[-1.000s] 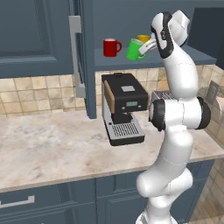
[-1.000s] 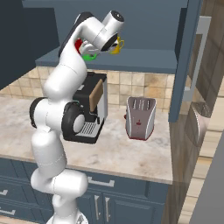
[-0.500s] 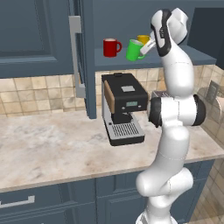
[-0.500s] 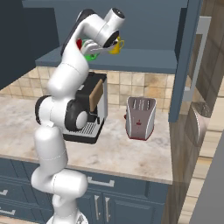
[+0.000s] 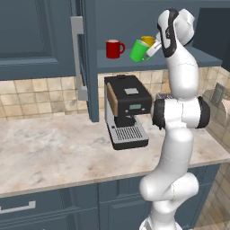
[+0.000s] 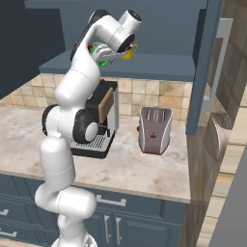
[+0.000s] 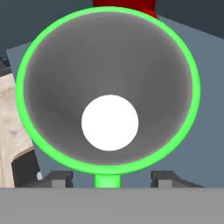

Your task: Pick the mug on the counter and place it in the cabinet with the handle facing the right, like the mugs already inside.

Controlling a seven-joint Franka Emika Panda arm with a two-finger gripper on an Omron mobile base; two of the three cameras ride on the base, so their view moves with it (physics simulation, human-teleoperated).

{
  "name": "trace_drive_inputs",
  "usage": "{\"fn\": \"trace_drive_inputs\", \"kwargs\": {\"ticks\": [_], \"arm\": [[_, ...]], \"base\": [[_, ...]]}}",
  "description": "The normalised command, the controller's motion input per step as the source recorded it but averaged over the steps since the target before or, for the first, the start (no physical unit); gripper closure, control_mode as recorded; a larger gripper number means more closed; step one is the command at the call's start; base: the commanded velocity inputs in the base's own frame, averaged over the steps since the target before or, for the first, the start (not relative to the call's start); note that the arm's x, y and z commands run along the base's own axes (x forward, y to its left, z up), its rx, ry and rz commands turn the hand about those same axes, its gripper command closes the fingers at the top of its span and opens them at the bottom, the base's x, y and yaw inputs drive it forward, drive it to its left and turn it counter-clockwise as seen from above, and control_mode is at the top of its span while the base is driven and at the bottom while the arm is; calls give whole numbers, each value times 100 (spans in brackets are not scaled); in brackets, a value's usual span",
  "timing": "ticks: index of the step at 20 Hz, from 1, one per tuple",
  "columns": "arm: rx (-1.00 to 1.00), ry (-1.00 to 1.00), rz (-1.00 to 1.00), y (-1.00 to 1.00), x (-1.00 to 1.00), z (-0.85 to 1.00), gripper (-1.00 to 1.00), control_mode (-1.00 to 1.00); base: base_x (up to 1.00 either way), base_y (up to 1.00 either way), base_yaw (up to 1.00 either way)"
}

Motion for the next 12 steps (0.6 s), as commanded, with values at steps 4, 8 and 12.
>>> {"fn": "trace_drive_inputs", "kwargs": {"ticks": [4,8,12], "arm": [[0,-4,0,-21,0,-4,-100,-100],[0,-8,0,-26,0,0,-100,-100],[0,-7,0,-19,0,0,-100,-100]], "base": [[0,0,0],[0,0,0],[0,0,0]]}}
